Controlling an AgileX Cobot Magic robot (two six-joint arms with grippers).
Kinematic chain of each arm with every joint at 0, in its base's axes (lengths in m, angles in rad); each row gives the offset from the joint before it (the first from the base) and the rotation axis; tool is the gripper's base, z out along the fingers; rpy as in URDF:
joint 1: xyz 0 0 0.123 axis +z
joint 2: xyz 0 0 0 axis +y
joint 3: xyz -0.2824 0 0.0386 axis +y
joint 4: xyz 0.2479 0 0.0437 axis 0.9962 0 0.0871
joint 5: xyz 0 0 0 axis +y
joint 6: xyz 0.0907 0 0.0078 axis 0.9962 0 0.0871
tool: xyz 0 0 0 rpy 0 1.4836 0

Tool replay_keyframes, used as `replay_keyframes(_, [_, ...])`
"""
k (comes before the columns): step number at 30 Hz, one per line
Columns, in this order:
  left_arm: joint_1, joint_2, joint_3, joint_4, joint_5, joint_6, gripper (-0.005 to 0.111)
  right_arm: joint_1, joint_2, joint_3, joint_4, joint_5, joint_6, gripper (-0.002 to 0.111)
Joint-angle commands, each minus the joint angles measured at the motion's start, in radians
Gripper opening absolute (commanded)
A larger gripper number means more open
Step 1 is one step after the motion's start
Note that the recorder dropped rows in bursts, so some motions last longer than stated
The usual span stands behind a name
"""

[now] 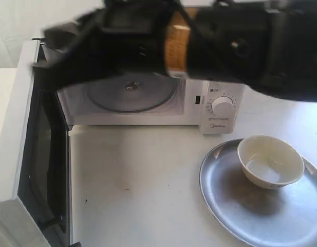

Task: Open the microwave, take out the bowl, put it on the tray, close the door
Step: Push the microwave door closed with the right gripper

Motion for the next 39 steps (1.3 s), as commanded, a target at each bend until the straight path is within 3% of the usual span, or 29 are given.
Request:
replay_keyframes(1, [-0.005, -0.002, -0.003, -0.008, -0.005, 0.0, 0.0, 0.143, 0.18, -0.217, 0.001, 0.071, -0.06, 0.0])
replay_keyframes(7, [-0.005, -0.002, -0.003, -0.008, -0.005, 0.0, 0.0, 0.305, 0.487, -0.511, -0.101, 0.24, -0.24, 0.0])
replay_keyframes(14, [-0.005, -0.002, -0.003, 0.026, 0.019, 0.047, 0.0, 0.394, 0.67, -0.632, -0.094, 0.772, -0.601, 0.0])
replay_keyframes(19, [-0.005, -0.002, -0.003, 0.064, 0.095, 0.14, 0.0, 0.413, 0.7, -0.632, -0.05, 1.262, -1.142, 0.0])
replay_keyframes(22, [-0.005, -0.002, -0.003, 0.064, 0.091, 0.14, 0.0, 0.39, 0.707, -0.632, -0.087, 1.539, -1.286, 0.0])
replay_keyframes(30, [-0.005, -0.002, -0.003, 0.064, 0.091, 0.138, 0.0, 0.269, 0.662, -0.63, -0.087, 1.539, -1.193, 0.0])
replay_keyframes(39, [-0.005, -0.002, -0.003, 0.064, 0.091, 0.138, 0.0, 0.112, 0.664, -0.63, 0.045, 1.539, -1.066, 0.0])
